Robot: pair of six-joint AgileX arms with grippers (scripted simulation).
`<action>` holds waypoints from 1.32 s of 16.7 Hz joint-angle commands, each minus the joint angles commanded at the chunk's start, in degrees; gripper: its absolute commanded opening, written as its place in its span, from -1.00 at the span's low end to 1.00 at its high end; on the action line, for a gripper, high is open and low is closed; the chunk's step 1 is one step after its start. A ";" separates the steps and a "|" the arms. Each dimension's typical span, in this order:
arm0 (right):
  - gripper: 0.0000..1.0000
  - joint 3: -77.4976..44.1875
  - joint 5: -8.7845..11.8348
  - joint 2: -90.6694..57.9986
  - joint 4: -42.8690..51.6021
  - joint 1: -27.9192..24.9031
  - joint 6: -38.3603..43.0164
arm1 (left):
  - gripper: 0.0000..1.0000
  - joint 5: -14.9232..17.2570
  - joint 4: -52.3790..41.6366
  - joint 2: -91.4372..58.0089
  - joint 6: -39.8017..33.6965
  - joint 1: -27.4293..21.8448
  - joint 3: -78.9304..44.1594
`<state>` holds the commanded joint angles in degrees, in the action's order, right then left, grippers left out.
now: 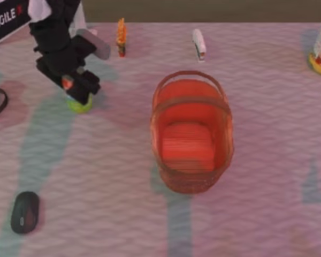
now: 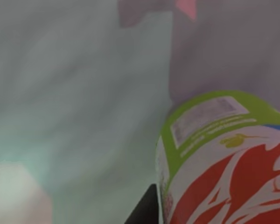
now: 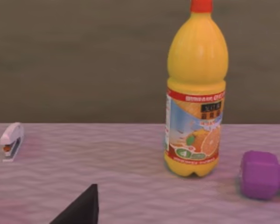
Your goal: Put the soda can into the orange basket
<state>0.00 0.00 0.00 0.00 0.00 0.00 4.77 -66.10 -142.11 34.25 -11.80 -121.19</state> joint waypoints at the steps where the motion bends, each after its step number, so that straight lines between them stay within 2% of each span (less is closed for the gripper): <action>1: 1.00 0.00 0.00 0.00 0.00 0.00 0.00 | -1.00 2.12 2.83 0.31 -0.95 -0.25 1.38; 5: 1.00 0.00 0.00 0.00 0.00 0.00 0.00 | -1.00 13.68 19.99 2.77 -6.22 -1.48 8.50; 16: 1.00 0.00 0.00 0.00 0.00 0.00 0.00 | -1.00 53.90 86.43 17.74 -24.91 -5.45 34.61; 19: 1.00 0.00 0.00 0.00 0.00 0.00 0.00 | -1.00 62.08 98.20 21.44 -28.87 -6.21 40.72; 22: 1.00 0.00 0.00 0.00 0.00 0.00 0.00 | -1.00 67.03 104.51 23.60 -31.22 -6.67 44.39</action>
<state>0.00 0.00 0.00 0.00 0.00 0.00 71.80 38.41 -118.52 3.02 -18.47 -76.79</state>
